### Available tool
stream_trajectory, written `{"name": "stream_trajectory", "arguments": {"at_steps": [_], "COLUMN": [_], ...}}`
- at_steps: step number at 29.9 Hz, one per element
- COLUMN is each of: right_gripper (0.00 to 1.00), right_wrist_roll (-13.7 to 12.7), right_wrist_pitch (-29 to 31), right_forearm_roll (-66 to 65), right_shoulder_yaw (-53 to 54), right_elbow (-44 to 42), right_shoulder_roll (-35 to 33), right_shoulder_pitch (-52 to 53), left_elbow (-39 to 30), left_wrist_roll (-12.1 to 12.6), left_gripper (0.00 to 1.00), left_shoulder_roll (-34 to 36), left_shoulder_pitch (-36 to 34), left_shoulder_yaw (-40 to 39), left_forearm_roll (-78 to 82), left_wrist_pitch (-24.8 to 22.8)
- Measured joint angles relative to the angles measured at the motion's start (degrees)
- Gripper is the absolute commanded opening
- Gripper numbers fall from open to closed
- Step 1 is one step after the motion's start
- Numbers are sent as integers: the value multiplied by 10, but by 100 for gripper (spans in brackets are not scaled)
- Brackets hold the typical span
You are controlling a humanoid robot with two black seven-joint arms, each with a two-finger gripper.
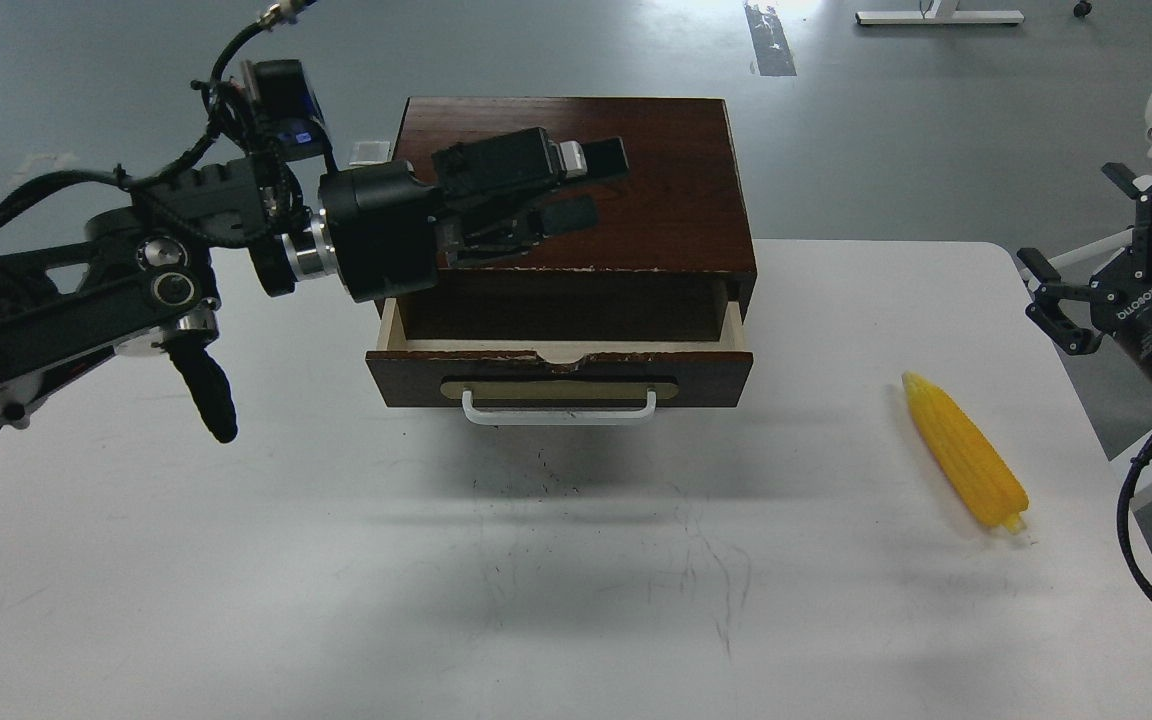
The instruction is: Put corn in drawer with both arms
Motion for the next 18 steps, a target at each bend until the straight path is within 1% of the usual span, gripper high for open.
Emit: {"name": "stream_trajectory", "arguments": {"at_steps": [4, 5, 7, 9, 11, 12, 14, 18], "right_gripper": [100, 100, 100, 100, 100, 100, 100, 100], "right_wrist_roll": [1, 7, 26, 51, 73, 81, 87, 89], "right_wrist_pitch": [0, 0, 0, 0, 0, 0, 0, 0], "right_forearm_roll": [-1, -1, -3, -15, -41, -60, -101, -187], "right_shoulder_yaw": [-1, -2, -4, -6, -7, -7, -7, -7], "right_elbow": [10, 12, 16, 17, 17, 17, 17, 16], "right_shoulder_roll": [-16, -23, -35, -49, -64, -71, -84, -120], "right_shoulder_pitch": [0, 0, 0, 0, 0, 1, 4, 11], "left_elbow": [19, 22, 32, 47, 68, 81, 104, 129], "left_wrist_roll": [0, 0, 0, 0, 0, 0, 0, 0], "left_gripper": [99, 99, 99, 99, 99, 99, 99, 99], "left_shoulder_roll": [1, 0, -3, -7, -16, -22, -34, -47], "left_shoulder_pitch": [72, 88, 117, 142, 164, 175, 194, 221], "left_shoulder_yaw": [-52, -64, -83, -101, -117, -125, -143, -173], "left_forearm_roll": [-78, -95, -127, -154, -174, -181, -188, -189], "left_wrist_pitch": [2, 2, 2, 2, 2, 1, 0, -4]}}
